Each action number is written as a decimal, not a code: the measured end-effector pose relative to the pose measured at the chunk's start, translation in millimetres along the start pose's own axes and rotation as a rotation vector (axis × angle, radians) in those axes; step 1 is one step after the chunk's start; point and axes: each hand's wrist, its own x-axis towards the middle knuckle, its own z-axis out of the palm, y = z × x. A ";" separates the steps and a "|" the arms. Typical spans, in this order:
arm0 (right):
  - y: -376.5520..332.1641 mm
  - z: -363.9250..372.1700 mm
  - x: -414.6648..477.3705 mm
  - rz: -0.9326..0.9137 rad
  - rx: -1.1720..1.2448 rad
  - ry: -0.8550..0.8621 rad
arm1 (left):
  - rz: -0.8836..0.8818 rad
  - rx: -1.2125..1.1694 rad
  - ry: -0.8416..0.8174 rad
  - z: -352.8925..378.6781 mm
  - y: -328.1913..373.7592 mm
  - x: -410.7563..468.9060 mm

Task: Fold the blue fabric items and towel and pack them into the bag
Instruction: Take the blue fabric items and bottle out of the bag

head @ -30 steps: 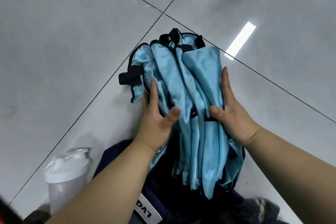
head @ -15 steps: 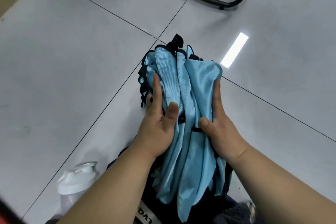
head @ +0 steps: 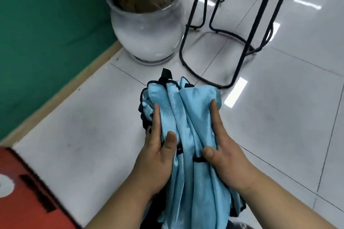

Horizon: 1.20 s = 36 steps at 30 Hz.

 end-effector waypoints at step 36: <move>-590.9 299.7 -142.2 -0.347 -0.047 -0.392 | 0.055 -0.001 0.524 -473.8 232.4 -448.0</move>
